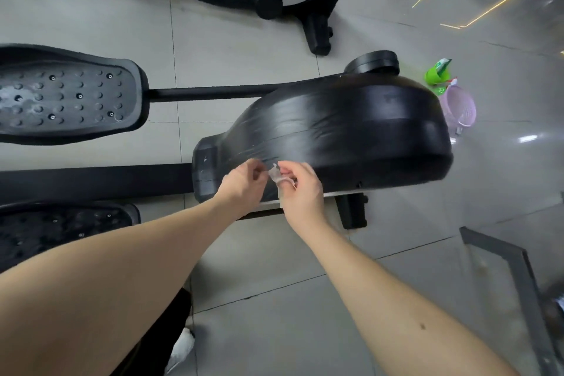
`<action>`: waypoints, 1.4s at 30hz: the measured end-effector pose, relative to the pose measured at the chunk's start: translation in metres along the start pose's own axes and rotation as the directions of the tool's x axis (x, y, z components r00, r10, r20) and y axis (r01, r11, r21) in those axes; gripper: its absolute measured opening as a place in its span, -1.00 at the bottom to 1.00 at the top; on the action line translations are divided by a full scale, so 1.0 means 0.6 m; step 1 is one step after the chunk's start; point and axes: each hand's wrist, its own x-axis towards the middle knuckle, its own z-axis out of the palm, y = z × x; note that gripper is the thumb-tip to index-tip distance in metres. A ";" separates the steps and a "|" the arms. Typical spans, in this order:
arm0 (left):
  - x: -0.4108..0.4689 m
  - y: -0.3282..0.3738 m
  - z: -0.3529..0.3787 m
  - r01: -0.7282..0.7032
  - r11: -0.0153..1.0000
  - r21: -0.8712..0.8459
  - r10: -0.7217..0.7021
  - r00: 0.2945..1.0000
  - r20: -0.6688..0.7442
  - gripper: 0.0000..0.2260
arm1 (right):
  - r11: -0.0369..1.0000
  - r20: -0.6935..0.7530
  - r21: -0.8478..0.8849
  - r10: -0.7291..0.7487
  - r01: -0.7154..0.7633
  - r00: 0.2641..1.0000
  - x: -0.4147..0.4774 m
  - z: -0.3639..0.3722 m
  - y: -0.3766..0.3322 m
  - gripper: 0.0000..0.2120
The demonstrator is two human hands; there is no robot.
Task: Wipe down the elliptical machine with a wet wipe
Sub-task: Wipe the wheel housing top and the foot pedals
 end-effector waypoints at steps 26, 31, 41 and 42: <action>-0.044 -0.176 -0.001 -0.175 0.983 0.052 0.166 0.975 0.146 -0.91 | 0.381 0.186 0.785 0.608 -0.489 0.772 -0.171 0.158 0.044 -0.74; -0.015 -0.154 -0.016 -0.231 0.973 0.021 0.229 0.971 0.074 -0.88 | 0.857 -0.218 0.364 0.459 -0.364 0.861 -0.126 0.116 0.044 -0.87; 0.091 -0.164 0.053 -0.560 0.767 0.312 0.613 0.784 -0.099 -0.56 | 0.964 -0.636 -0.262 -0.199 0.033 0.746 -0.024 0.071 0.108 -0.74; 0.105 -0.169 0.060 -0.592 0.731 0.339 0.657 0.744 -0.120 -0.55 | 0.951 -0.640 -0.307 -0.231 0.032 0.733 -0.018 0.075 0.121 -0.75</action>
